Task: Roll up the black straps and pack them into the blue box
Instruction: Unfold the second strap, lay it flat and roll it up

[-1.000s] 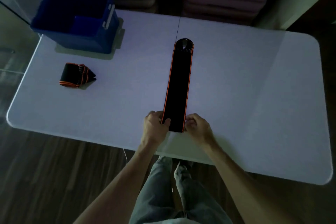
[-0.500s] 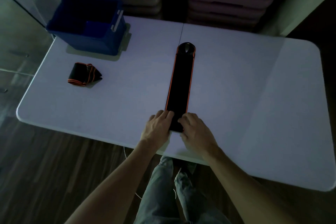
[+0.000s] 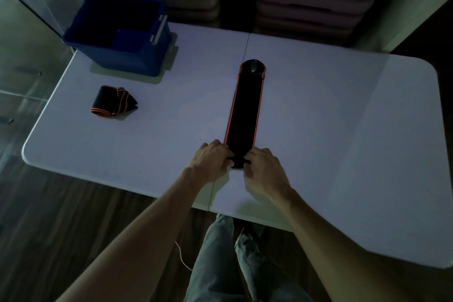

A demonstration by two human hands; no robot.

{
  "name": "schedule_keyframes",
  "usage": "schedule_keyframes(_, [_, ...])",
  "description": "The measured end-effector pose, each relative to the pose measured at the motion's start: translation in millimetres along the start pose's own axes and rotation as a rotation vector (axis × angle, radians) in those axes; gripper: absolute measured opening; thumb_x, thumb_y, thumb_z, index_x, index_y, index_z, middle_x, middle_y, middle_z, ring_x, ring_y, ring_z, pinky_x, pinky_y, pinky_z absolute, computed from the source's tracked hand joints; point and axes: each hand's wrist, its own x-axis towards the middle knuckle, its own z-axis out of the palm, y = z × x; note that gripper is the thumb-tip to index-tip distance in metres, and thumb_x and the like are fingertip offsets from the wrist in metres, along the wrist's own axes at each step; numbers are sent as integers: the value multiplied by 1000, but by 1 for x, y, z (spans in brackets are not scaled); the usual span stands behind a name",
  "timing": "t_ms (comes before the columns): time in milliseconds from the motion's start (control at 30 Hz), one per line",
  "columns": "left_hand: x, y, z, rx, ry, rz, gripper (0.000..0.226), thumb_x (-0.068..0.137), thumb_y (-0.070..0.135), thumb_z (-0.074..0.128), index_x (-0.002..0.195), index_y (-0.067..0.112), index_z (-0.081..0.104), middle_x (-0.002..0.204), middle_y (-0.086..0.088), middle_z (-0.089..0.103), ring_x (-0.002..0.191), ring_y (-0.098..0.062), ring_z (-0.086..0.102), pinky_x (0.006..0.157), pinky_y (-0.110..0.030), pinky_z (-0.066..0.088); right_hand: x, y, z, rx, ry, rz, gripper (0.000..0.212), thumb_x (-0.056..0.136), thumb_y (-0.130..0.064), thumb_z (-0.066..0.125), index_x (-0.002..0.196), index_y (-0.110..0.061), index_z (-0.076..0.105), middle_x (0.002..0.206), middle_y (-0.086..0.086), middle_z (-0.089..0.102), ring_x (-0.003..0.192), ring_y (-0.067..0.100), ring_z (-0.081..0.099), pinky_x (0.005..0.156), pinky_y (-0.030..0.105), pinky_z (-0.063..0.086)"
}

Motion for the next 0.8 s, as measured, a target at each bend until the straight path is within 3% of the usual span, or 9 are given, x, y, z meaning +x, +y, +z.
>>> schedule_keyframes(167, [15, 2, -4, -124, 75, -166, 18, 90, 28, 63, 107, 21, 59, 101, -2, 73, 99, -28, 64, 88, -36, 38, 22, 3, -8, -40, -71, 153, 31, 93, -26, 51, 118, -16, 66, 108, 9, 58, 110, 29, 49, 86, 40, 49])
schedule_keyframes(333, [24, -1, -4, -171, 122, -261, 15, 88, 27, 69, 102, 21, 68, 107, -3, 63, 104, -27, 59, 88, -39, 46, 23, 6, -10, -69, 120, 36, 29, 89, -25, 65, 117, -19, 62, 110, 0, 56, 105, 21, 52, 79, 34, 53])
schedule_keyframes(433, [28, -2, -5, -126, 139, -234, 19, 88, 32, 69, 105, 23, 68, 108, -1, 63, 107, -24, 56, 87, -36, 43, 19, 9, -3, -147, 115, -149, 30, 85, -19, 66, 116, -17, 62, 114, -1, 56, 105, 19, 53, 85, 33, 54])
schedule_keyframes(500, [30, -1, -7, -97, 169, -185, 19, 86, 31, 71, 103, 24, 66, 108, 1, 64, 106, -22, 56, 86, -33, 40, 18, 8, 5, -172, 68, -176, 38, 80, -22, 69, 116, -14, 60, 113, 2, 58, 103, 20, 55, 86, 34, 56])
schedule_keyframes(600, [32, -2, -11, -61, 175, -112, 19, 84, 29, 71, 102, 23, 66, 107, 4, 64, 106, -21, 55, 83, -32, 39, 18, 7, 14, -145, 80, -132, 44, 76, -20, 76, 114, -11, 56, 112, 6, 58, 98, 21, 58, 75, 32, 59])
schedule_keyframes(700, [31, -6, -14, 25, 132, -42, 29, 88, 36, 63, 115, 25, 66, 115, 6, 63, 113, -20, 52, 89, -34, 43, 21, 3, 16, -135, 126, -159, 41, 75, -14, 77, 110, -8, 56, 105, 9, 60, 93, 24, 60, 62, 33, 61])
schedule_keyframes(800, [30, -8, -15, 108, 93, -10, 35, 93, 43, 53, 121, 27, 65, 118, 7, 60, 115, -18, 49, 91, -35, 43, 22, 3, 16, -151, 154, -194, 39, 73, -13, 78, 106, -8, 58, 101, 8, 61, 90, 23, 59, 63, 30, 60])
